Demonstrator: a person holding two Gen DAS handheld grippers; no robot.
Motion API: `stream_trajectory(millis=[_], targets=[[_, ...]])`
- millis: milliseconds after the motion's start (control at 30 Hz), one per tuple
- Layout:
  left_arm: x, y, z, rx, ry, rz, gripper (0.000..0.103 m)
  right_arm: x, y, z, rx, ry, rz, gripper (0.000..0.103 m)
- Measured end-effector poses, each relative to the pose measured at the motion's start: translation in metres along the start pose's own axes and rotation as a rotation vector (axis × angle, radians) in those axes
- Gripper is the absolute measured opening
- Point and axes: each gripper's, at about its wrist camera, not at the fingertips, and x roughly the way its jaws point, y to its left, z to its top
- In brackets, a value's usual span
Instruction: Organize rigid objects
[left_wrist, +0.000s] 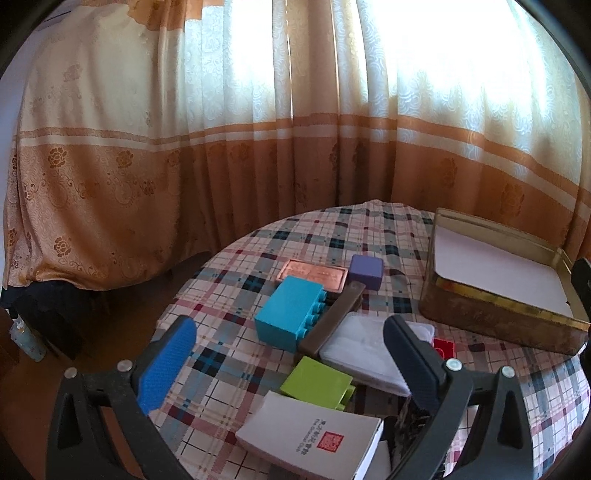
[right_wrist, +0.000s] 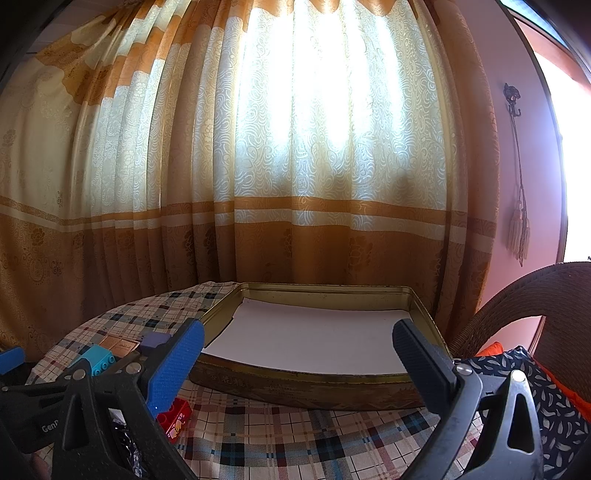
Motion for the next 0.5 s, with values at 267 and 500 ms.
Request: stream_trajectory(millis=[267,500], targets=[[0.0019,-0.003,-0.0025,0.013,0.023,-0.001,0.103,-0.0001,0.0005,0.0002,0.0,0.0,0.0,0.103],[0.0019,-0.0049,-0.0023,0.018,0.019,0.0,0.103,0.0002,0.0007,0.0002,0.0,0.001,0.0,0.103]])
